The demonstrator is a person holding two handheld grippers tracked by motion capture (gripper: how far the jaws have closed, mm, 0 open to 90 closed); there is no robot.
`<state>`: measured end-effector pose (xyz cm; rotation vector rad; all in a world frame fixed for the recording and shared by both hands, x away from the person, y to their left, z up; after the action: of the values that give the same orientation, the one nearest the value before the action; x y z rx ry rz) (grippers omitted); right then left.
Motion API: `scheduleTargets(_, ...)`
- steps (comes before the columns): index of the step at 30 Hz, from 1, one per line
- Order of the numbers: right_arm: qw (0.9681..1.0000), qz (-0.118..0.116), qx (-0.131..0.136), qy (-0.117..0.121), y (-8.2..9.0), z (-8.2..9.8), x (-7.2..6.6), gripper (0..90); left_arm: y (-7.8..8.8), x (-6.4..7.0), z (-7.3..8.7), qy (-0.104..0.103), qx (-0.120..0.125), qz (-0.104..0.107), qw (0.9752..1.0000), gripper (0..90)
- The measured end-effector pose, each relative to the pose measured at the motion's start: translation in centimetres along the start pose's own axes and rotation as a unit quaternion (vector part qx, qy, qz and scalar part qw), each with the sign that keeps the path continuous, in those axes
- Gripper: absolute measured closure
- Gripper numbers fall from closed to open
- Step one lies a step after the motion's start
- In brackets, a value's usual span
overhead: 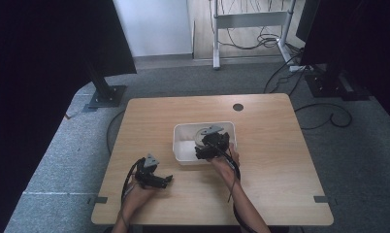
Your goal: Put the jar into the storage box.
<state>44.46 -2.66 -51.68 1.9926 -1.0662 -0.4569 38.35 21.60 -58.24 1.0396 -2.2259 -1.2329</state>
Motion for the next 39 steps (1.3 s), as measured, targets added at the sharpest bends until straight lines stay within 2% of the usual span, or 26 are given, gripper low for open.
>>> scheduleTargets(12, 0.9999, 0.007, -0.013, -0.008, -2.0, 0.7, 0.0, 9.4, 0.0, 0.0, 0.0, 0.001, 0.0, 0.001, 1.0, 0.0)
scheduleTargets(22, 0.9996, 0.012, -0.025, -0.006, -3.2, 1.0, 0.0, 9.4, 0.0, 0.0, 0.0, 0.0, 0.0, 0.001, 1.0, 0.0)
scheduleTargets(26, 0.9996, 0.007, -0.025, -0.01, -3.3, 1.0, 0.1, 9.3, 0.0, 0.0, 0.0, 0.0, 0.0, 0.001, 1.0, 0.0)
scheduleTargets(30, 0.9987, -0.017, -0.034, -0.033, -3.2, 1.2, 0.5, 9.3, 0.0, 0.0, 0.0, 0.0, 0.0, 0.001, 1.0, 0.0)
scheduleTargets(39, 0.9986, -0.022, -0.035, -0.034, -3.2, 1.2, 0.5, 8.0, 0.0, 0.0, 0.0, 0.0, 0.0, 0.001, 1.0, 0.0)
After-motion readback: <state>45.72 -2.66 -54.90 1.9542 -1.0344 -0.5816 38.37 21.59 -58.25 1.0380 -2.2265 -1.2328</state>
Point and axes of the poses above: each handheld gripper's, and its own axes: y roughly backward along the jaws, z roughly out of its underside, x roughly to its right, the point moved 4 cm from there along -y, roughly forward along the jaws, and after that the axes turned 12 degrees about -x, right-handed, at the moved point
